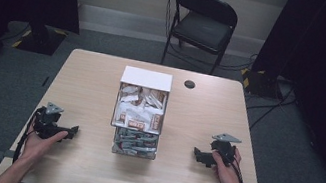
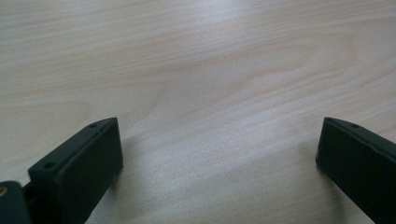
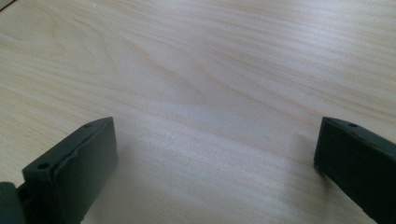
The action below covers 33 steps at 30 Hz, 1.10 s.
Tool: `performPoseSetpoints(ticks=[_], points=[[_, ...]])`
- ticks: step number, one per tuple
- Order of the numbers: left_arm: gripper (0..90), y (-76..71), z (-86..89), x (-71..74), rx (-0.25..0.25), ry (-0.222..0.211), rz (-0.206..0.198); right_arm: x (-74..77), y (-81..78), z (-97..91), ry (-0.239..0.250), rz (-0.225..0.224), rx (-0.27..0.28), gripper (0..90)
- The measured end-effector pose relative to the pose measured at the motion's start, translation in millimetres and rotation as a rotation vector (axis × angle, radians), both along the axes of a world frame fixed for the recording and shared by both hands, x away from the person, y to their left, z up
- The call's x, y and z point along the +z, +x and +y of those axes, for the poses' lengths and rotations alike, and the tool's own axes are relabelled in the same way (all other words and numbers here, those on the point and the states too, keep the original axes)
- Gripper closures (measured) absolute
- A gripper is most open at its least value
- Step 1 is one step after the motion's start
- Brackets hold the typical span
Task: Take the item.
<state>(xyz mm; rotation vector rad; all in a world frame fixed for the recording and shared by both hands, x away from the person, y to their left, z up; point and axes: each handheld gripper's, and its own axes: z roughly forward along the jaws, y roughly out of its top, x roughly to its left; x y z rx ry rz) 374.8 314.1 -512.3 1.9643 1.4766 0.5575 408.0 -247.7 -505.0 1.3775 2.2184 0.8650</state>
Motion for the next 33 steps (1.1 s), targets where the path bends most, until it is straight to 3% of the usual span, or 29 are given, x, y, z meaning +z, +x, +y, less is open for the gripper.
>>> performPoseSetpoints(ticks=[6, 15, 22, 23, 27, 29, 31, 33], points=[[1.4, -0.2, -0.5, 0.3, 0.003, -0.003, 0.0, 0.0, 0.0, 0.0, 0.0, 0.0, 0.0, 0.0], [17.0, -4.5, -1.7, 6.1, 0.019, -0.005, 0.011, 0.0, -0.1, 0.0, -0.001, 0.0, 0.0, 0.0], [20.9, -7.9, -7.1, 11.8, -0.03, -0.006, 0.009, 0.0, -0.1, 0.0, 0.0, 0.0, -0.001, 0.0], [20.9, -9.1, -8.5, 15.3, -0.04, -0.033, 0.008, 0.0, -0.1, 0.0, -0.001, 0.0, 0.0, 0.0], [23.5, -13.3, -12.7, 23.1, -0.064, -0.042, -0.016, 0.0, -0.1, 0.1, 0.0, 0.0, -0.001, 0.0], [25.5, -14.7, -14.5, 25.5, -0.088, -0.074, -0.011, 0.0, 0.1, 0.0, 0.0, 0.0, 0.0, 0.0], [26.6, -15.4, -18.5, 27.3, -0.121, -0.063, 0.0, 0.0, 0.2, 0.1, 0.0, 0.001, 0.0, 0.0], [29.9, -17.2, -20.8, 30.0, -0.116, -0.089, -0.004, 0.0, 0.2, 0.1, 0.0, 0.0, 0.0, 0.0]])
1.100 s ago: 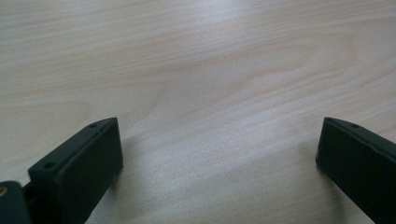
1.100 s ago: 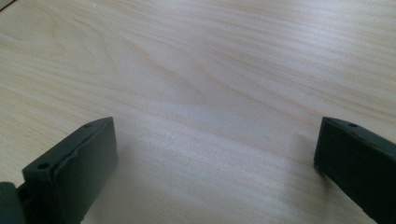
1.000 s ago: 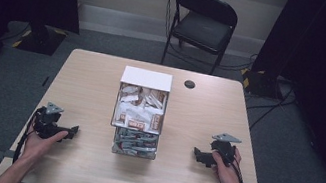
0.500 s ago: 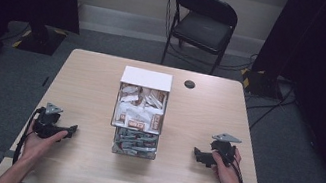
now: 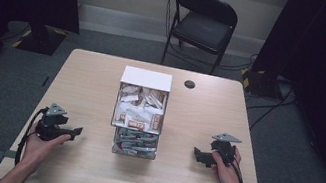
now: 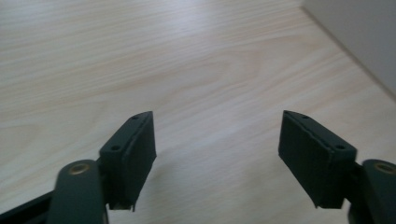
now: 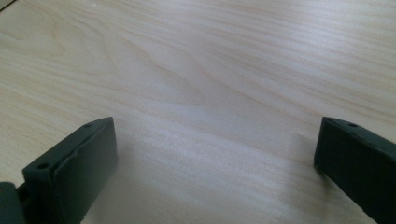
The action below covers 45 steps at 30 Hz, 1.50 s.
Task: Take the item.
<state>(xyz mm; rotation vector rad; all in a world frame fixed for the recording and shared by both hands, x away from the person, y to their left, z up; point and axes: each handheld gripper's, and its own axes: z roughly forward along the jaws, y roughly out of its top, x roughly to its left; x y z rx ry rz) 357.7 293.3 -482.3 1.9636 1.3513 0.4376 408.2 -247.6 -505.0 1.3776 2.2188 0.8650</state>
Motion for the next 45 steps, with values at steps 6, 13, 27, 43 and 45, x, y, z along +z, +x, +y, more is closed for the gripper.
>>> performPoseSetpoints(ticks=[6, 13, 27, 43, 45], points=[[30.7, -3.8, -7.1, 9.3, -0.056, -0.004, -0.027, 0.0, 0.0, 0.0, 0.0, 0.0, 0.0, 0.0], [35.9, -9.6, -12.4, 20.6, -0.105, -0.029, -0.048, 0.0, 0.0, 0.0, 0.0, 0.0, 0.0, 0.0], [43.9, -28.3, -32.7, 46.5, -0.253, -0.115, -0.099, 0.0, -0.1, 0.1, 0.0, 0.0, -0.001, 0.0], [50.0, -45.7, -62.4, 60.7, -0.395, -0.167, -0.12, 0.0, 0.2, 0.3, 0.0, 0.0, -0.002, 0.0], [50.7, -46.8, -64.3, 61.6, -0.4, -0.176, -0.12, 0.0, 0.3, 0.3, 0.0, 0.0, -0.002, 0.0]])
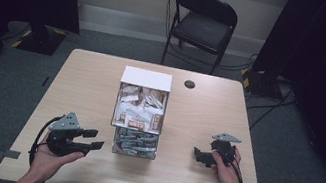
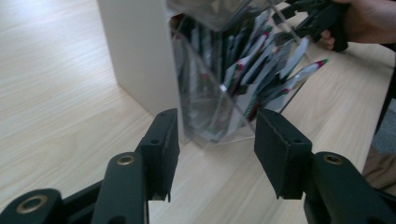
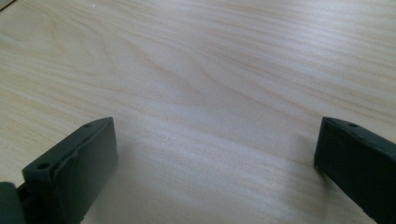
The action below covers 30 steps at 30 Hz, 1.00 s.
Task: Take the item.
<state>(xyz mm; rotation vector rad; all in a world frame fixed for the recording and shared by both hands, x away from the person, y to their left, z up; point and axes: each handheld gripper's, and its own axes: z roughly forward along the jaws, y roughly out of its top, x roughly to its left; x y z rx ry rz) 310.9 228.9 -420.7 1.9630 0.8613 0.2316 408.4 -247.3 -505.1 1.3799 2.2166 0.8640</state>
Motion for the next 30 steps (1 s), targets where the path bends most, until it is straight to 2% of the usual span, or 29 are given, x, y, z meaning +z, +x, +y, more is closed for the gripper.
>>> performPoseSetpoints(ticks=[3, 5, 10, 14, 16, 18, 21, 23, 26, 30], points=[[52.4, -2.2, -5.9, 3.0, -0.026, -0.006, -0.002, 0.0, 0.1, 0.0, 0.0, 0.0, 0.0, 0.0], [56.9, -4.0, -8.7, 4.2, -0.037, -0.009, -0.003, 0.0, 0.1, 0.1, 0.0, 0.0, 0.0, 0.0], [57.2, -8.9, -12.5, 10.9, -0.054, -0.03, -0.023, 0.0, 0.1, 0.1, 0.0, 0.0, 0.0, 0.0], [65.1, -10.0, -16.2, 11.8, -0.084, -0.041, -0.019, 0.0, 0.1, 0.1, 0.0, 0.0, 0.0, 0.0], [67.1, -11.5, -23.9, 11.4, -0.101, -0.053, -0.018, 0.0, 0.1, 0.1, 0.0, 0.0, 0.0, 0.0], [68.6, -12.2, -29.4, 12.2, -0.109, -0.065, -0.034, 0.0, 0.1, 0.1, 0.0, 0.0, 0.0, 0.0], [73.7, -9.2, -37.9, 12.0, -0.136, -0.076, -0.028, 0.0, 0.4, 0.2, 0.0, -0.001, 0.0, 0.0], [74.9, -5.7, -43.2, 9.7, -0.15, -0.078, -0.013, 0.0, 0.4, 0.2, -0.001, -0.001, 0.0, 0.0], [75.0, -3.2, -47.7, 10.8, -0.165, -0.093, -0.014, 0.0, 0.4, 0.1, -0.001, -0.001, 0.001, 0.0], [73.8, 0.7, -54.1, 10.8, -0.186, -0.069, -0.006, 0.0, 0.4, 0.2, -0.001, -0.001, 0.001, 0.0]])
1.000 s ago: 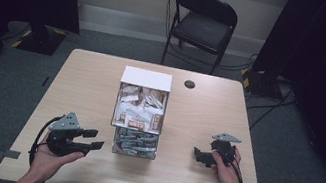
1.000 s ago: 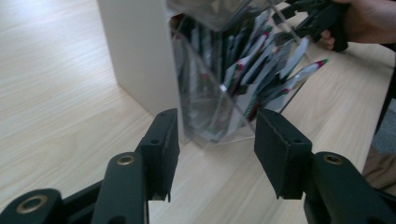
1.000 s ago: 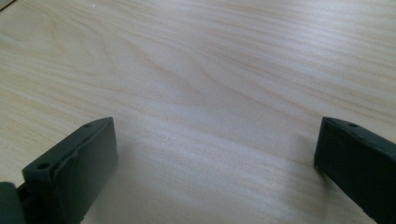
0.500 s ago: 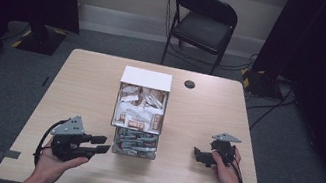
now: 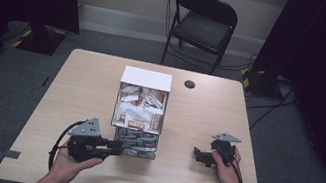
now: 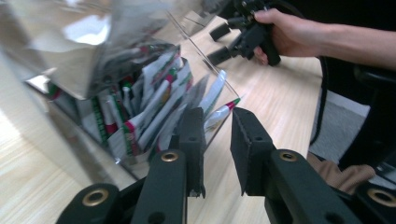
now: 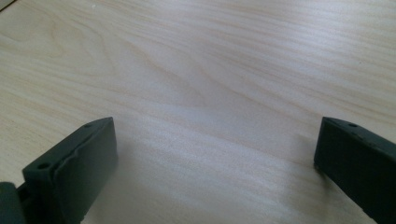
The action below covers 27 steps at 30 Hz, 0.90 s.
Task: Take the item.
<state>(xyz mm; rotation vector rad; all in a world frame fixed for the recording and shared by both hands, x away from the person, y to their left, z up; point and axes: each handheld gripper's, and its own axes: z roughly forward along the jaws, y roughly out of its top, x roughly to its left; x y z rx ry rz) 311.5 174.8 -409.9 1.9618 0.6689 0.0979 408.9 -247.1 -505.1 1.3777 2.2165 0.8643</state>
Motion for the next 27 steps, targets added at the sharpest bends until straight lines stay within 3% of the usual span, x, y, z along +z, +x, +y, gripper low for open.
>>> performPoseSetpoints(ticks=[11, 21, 27], points=[[64.3, 10.1, -8.0, -11.7, 0.011, 0.045, 0.003, 0.0, 0.0, -0.1, 0.0, -0.001, 0.001, 0.0], [70.1, 11.7, -18.7, -15.1, -0.026, 0.079, -0.004, 0.0, 0.0, 0.0, 0.0, -0.001, 0.0, 0.0], [71.4, 13.9, -20.7, -16.5, -0.014, 0.05, -0.01, 0.0, 0.0, -0.1, -0.001, -0.001, 0.001, 0.0]])
